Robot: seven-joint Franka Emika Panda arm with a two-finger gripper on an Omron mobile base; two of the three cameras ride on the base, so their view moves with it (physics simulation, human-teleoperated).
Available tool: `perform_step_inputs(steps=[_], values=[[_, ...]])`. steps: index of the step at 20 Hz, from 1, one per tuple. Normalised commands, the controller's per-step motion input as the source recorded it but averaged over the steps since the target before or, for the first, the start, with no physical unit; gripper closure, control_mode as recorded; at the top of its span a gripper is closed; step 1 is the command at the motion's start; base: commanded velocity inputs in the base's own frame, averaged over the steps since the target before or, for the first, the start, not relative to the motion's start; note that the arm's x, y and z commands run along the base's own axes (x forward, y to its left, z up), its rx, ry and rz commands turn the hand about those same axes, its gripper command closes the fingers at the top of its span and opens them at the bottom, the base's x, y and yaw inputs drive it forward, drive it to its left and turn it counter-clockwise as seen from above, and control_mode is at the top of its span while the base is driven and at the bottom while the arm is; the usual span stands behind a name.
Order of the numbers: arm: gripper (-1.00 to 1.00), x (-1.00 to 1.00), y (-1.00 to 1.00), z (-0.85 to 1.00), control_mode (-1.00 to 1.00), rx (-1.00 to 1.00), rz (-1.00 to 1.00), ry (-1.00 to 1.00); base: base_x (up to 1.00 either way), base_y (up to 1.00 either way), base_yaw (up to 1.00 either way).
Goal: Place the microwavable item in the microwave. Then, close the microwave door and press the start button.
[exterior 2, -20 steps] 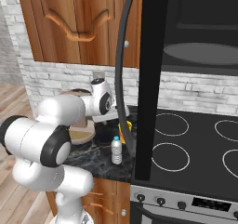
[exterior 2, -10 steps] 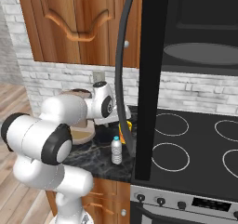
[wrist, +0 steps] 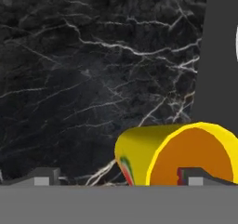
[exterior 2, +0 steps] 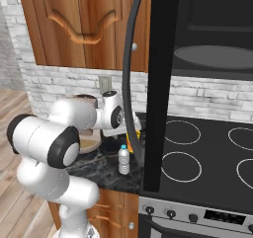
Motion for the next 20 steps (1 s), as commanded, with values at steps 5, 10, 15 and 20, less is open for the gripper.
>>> perform_step_inputs(steps=[5,10,15,20], values=[[-1.00,0.00,-0.05,-0.31,-1.00,0.00,0.00,0.06,0.00,0.00,0.00],[-1.00,0.00,0.00,-0.27,-1.00,0.00,0.00,0.07,0.00,0.00,0.00],[-1.00,0.00,0.00,-0.32,-1.00,0.00,0.00,0.08,0.00,0.00,0.00],[1.00,-0.07,0.00,-0.34,-1.00,0.00,0.01,0.04,0.00,0.00,0.00]])
